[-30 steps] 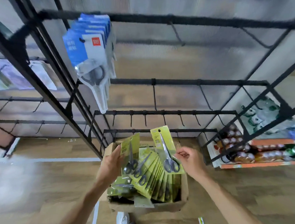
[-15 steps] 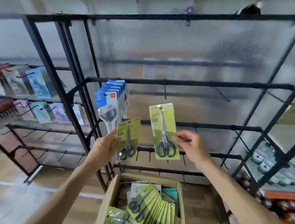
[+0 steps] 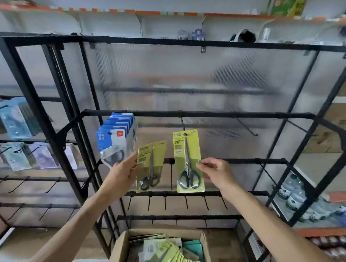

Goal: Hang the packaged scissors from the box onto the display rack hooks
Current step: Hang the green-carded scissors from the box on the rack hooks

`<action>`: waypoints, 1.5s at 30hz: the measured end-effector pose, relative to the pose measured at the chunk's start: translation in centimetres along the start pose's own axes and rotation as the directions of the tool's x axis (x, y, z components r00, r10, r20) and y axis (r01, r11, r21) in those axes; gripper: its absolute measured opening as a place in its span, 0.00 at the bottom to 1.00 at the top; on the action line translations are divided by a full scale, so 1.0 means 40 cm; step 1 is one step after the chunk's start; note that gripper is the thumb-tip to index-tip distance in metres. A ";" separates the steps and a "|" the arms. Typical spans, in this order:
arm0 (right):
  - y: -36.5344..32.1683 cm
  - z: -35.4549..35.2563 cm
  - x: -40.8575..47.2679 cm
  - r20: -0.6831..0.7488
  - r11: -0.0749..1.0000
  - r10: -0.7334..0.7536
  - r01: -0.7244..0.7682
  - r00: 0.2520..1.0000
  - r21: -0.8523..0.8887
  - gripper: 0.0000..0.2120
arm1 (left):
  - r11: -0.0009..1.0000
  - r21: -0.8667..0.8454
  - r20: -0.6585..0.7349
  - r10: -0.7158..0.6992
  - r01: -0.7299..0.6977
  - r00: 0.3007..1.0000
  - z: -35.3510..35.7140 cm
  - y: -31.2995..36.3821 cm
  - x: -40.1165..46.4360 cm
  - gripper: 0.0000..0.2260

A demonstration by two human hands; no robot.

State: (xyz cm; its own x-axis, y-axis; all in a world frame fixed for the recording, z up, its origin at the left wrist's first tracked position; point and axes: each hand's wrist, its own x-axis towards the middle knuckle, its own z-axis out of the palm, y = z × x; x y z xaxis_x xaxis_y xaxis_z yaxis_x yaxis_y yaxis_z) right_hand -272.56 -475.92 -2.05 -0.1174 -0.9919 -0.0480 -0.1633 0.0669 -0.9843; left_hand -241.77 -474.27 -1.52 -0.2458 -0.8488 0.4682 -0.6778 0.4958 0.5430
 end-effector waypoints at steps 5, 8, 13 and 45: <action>0.005 0.042 0.086 -0.057 0.998 0.055 -0.054 0.997 0.008 0.10 | 1.000 -0.003 0.034 -0.007 0.007 0.999 0.023 -0.060 0.026 0.17; -0.003 0.073 0.169 -0.067 0.996 0.088 -0.088 0.994 0.009 0.13 | 1.000 0.016 0.038 -0.016 0.015 0.999 0.034 -0.077 0.043 0.15; -0.005 0.109 0.310 -0.088 0.994 0.111 -0.108 0.990 0.034 0.13 | 0.998 0.008 0.061 -0.064 0.063 0.996 0.047 -0.087 0.079 0.15; -0.030 0.076 0.202 0.537 0.826 -0.090 0.364 0.839 -0.430 0.23 | 0.992 0.009 0.076 -0.127 0.127 0.989 0.043 -0.008 0.112 0.18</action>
State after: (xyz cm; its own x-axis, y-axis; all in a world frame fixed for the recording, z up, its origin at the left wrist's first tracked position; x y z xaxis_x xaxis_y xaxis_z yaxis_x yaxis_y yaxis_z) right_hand -270.32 -484.35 -1.79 0.4421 -0.8959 -0.0432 -0.5991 -0.2591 -0.7576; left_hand -243.83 -478.54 -0.81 -0.2099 -0.9164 0.3407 -0.7097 0.3825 0.5916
